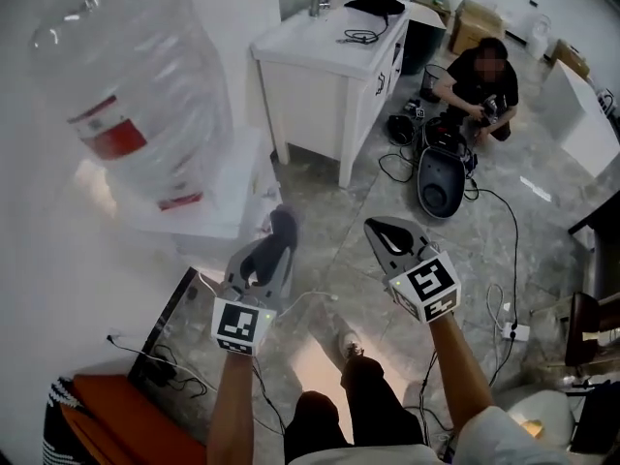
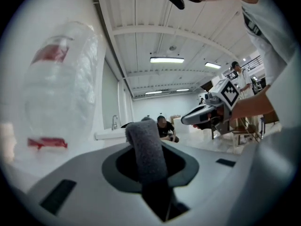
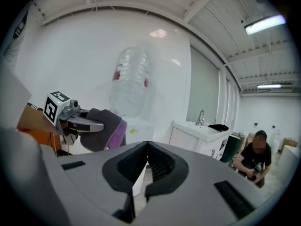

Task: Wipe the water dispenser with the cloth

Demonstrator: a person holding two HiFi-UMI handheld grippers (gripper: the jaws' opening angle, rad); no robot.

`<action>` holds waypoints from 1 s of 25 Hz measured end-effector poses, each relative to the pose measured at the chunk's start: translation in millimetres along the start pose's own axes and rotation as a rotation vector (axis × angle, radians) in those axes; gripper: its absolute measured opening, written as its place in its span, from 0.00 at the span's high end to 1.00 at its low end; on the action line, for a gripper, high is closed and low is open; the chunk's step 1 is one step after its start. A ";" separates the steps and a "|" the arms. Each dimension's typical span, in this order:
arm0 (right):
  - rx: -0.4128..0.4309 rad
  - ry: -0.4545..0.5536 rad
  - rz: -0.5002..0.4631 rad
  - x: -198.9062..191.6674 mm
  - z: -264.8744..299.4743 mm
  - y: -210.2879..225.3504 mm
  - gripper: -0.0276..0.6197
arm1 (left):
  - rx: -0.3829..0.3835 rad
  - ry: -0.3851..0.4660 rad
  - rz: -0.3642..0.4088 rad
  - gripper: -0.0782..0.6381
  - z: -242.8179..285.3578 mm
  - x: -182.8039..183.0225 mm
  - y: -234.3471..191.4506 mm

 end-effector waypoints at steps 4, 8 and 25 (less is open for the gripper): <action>0.032 -0.001 -0.010 82.2 -39.3 -5.8 0.93 | 0.059 -0.012 -0.007 0.77 -47.2 76.4 -19.7; 0.047 0.026 -0.013 156.1 -84.9 -26.3 0.93 | 0.113 -0.011 -0.005 0.77 -101.2 149.3 -30.5; 0.043 0.133 -0.026 269.8 -217.8 -129.8 0.93 | 0.174 0.028 0.113 0.77 -266.4 285.5 11.2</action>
Point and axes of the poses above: the fingertips, and each gripper's own axes: z forward along the fingers, y to its right, x out of its top, the point moved 6 cm from there along -z, backward along the fingers, and after that the axes turned 4 degrees about -y, right-handed, at the moved point
